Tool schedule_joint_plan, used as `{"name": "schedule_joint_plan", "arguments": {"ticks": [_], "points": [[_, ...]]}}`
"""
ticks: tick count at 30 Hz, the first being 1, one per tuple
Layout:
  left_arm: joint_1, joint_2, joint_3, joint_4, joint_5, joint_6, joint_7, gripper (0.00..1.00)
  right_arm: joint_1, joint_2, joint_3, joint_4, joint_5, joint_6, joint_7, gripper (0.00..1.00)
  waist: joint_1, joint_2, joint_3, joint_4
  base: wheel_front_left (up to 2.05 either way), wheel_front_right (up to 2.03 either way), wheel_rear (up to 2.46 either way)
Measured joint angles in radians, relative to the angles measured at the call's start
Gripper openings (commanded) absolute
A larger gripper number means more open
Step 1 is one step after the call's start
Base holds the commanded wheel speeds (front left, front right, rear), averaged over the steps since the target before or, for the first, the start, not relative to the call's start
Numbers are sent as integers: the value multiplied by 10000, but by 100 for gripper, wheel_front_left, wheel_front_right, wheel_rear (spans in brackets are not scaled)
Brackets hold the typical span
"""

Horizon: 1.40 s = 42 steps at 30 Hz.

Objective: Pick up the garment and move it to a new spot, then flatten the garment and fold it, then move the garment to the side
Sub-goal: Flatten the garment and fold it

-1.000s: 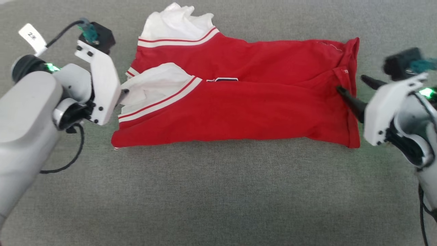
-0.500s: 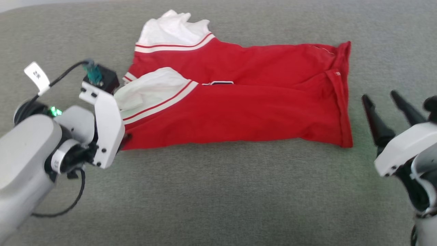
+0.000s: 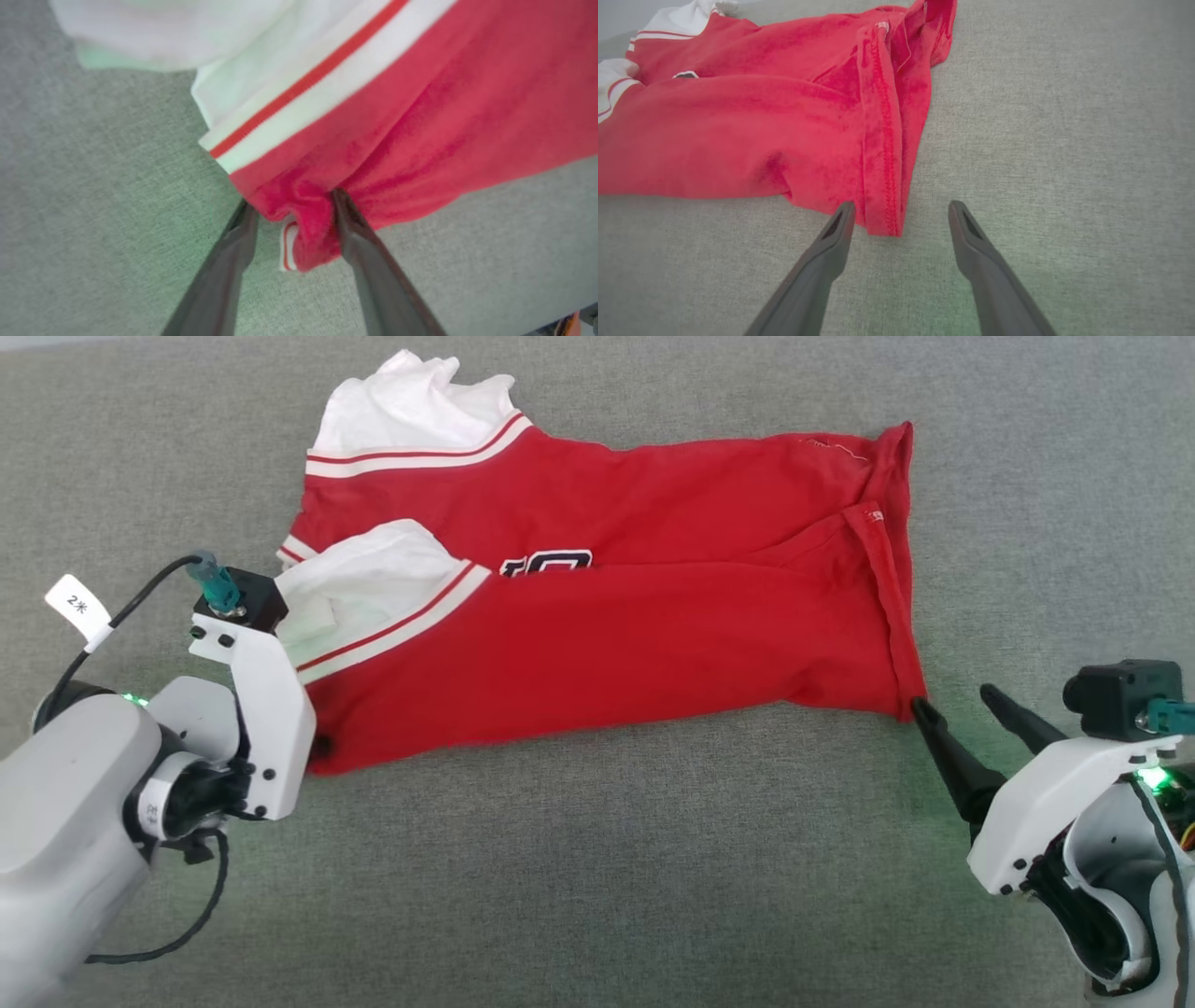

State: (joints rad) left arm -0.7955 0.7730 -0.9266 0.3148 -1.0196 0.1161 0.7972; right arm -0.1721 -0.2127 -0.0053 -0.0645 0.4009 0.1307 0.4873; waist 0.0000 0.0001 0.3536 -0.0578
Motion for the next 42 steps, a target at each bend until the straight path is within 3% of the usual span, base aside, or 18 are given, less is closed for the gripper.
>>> {"name": "schedule_joint_plan", "arguments": {"ticks": [9, 18, 19, 20, 21, 27, 33, 38, 42], "points": [[-173, -589, -73, 468, -138, -336, -146, 0, -735, -123, 29, 621, 274, 0, 1463, 100, 0, 0, 24, 375, 0, 0, 0], [-449, -1053, -128, 719, -86, -548, -332, 0, -2337, -257, 265, 2341, -224, -2, 3158, 100, 0, 0, 268, 813, 0, 0, 0], [-476, -1095, -136, 756, -82, -562, -347, 0, -2499, -290, 332, 2545, -186, 0, 3344, 77, 0, 0, 296, 857, 0, 0, 0], [-483, -1118, -134, 798, -82, -593, -382, 0, -2650, -339, 454, 2719, -81, -2, 3519, 24, 0, 0, 317, 897, 0, 0, 0], [-502, -1164, -136, 848, -82, -608, -414, 0, -2762, -466, 633, 2842, 33, -2, 3693, 0, 0, 0, 334, 942, 0, 0, 0], [-569, -1269, -132, 951, -81, -725, -554, 0, -3054, -1064, 1110, 2984, 621, 4, 3927, 0, 0, 0, 321, 1109, 0, 0, 0], [-419, -982, -119, 474, -117, -610, -468, 0, -2643, -1896, 1269, 2211, 1538, 4, 4594, 0, 0, 0, 105, 1145, 0, 0, 0], [54, -105, -79, -784, -211, 2, -82, 0, -1678, -2581, 1041, 955, 2186, 4, 5538, 0, 0, 0, -85, 1158, 0, 0, 0], [499, 389, -52, -1687, -328, 512, 127, 0, -1102, -2727, 765, 382, 2439, 4, 5952, 0, 0, 0, -127, 1150, 0, 0, 0]]}}
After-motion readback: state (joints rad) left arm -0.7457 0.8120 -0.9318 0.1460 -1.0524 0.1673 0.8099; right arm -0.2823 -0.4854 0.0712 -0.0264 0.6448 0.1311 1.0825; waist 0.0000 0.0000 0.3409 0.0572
